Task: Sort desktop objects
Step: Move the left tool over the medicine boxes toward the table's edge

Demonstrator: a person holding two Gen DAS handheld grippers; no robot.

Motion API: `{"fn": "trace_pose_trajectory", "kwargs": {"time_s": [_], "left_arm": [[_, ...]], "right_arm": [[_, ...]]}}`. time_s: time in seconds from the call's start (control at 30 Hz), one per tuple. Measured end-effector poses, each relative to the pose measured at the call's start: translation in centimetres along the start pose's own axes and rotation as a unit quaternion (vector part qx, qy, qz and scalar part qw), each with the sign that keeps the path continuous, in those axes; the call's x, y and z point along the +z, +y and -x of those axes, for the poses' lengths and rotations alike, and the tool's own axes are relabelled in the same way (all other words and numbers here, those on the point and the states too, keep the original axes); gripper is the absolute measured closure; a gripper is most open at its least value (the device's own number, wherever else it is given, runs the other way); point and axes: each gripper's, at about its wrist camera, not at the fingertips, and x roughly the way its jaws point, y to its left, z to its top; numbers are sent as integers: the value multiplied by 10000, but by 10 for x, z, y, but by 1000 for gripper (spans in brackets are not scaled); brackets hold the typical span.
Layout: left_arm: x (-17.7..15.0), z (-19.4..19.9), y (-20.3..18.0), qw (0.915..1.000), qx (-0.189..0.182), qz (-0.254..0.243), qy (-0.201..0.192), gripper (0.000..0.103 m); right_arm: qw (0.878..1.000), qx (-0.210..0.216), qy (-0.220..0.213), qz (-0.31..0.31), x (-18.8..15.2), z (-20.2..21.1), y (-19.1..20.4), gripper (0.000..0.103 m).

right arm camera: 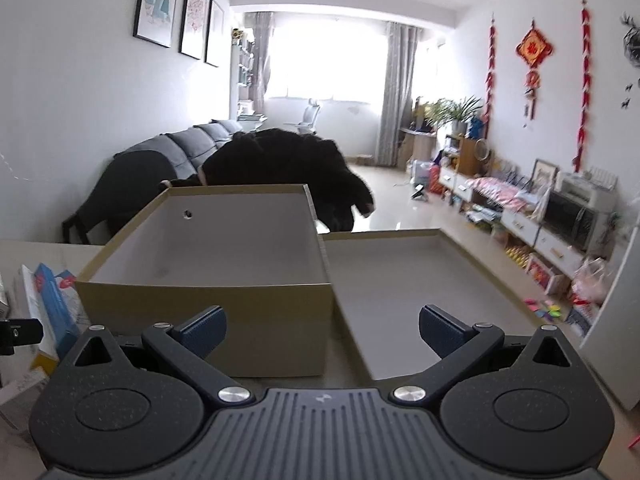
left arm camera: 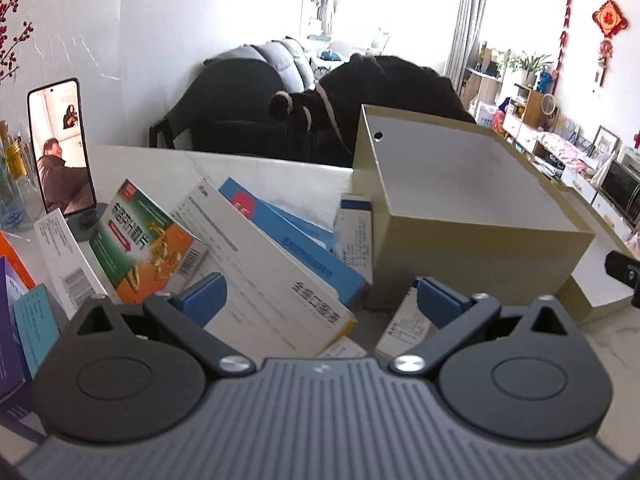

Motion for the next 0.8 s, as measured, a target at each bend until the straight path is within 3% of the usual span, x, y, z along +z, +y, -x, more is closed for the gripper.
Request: {"fn": "trace_pose_trajectory", "kwargs": {"time_s": [0.43, 0.6, 0.8], "left_arm": [[-6, 2, 48, 9996, -161, 135, 163, 0], [-6, 7, 62, 9996, -219, 80, 157, 0], [-7, 14, 77, 9992, -315, 202, 102, 0]], "right_arm": [[9971, 547, 301, 428, -3, -12, 51, 0], [9929, 1042, 566, 101, 1, -14, 60, 0], [9848, 1655, 529, 25, 5, -8, 75, 0]]}}
